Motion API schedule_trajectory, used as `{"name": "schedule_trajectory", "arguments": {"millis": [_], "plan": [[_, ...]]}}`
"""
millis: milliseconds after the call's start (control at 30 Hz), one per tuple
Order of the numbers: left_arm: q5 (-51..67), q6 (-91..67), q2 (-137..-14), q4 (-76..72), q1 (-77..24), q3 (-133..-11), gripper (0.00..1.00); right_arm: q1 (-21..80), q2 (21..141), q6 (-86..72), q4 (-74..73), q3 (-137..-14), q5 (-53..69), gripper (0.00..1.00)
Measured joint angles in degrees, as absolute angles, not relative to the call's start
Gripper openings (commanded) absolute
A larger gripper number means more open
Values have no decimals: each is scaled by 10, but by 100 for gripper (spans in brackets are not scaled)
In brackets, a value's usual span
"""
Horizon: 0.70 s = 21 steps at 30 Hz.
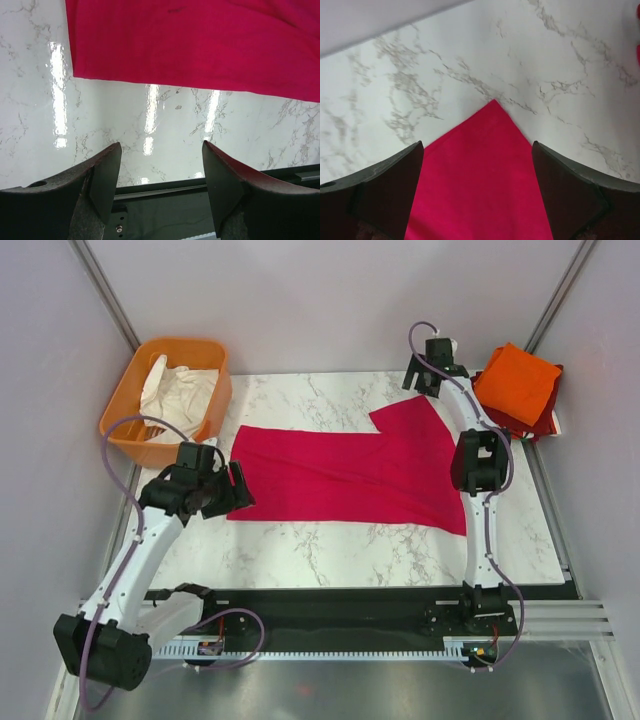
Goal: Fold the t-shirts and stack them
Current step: Fold the tshirt
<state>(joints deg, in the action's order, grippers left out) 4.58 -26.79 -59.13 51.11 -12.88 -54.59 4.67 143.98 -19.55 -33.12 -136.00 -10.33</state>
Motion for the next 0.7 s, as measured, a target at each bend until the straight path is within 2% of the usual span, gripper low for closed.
{"name": "schedule_trajectory", "arguments": {"millis": [267, 367, 400, 433, 500, 533, 700], "plan": [[63, -268, -521, 479, -129, -499, 73, 48, 1521, -183, -321, -1385, -119, 92], [63, -268, -506, 472, -129, -494, 73, 49, 1529, -185, -310, -1393, -120, 89], [62, -268, -502, 470, -129, -494, 73, 49, 1529, -187, -306, -1393, -120, 85], [62, -268, -499, 466, -129, -494, 73, 49, 1529, -187, -304, -1392, -119, 75], [62, -268, -496, 461, -129, -494, 73, 49, 1530, -192, -301, -1392, -117, 64], [62, -268, -496, 460, -129, -494, 73, 50, 1530, -196, -299, -1392, -116, 52], [62, -268, -496, 458, -129, -494, 72, 50, 1534, -205, -288, -1390, -112, 18]]}}
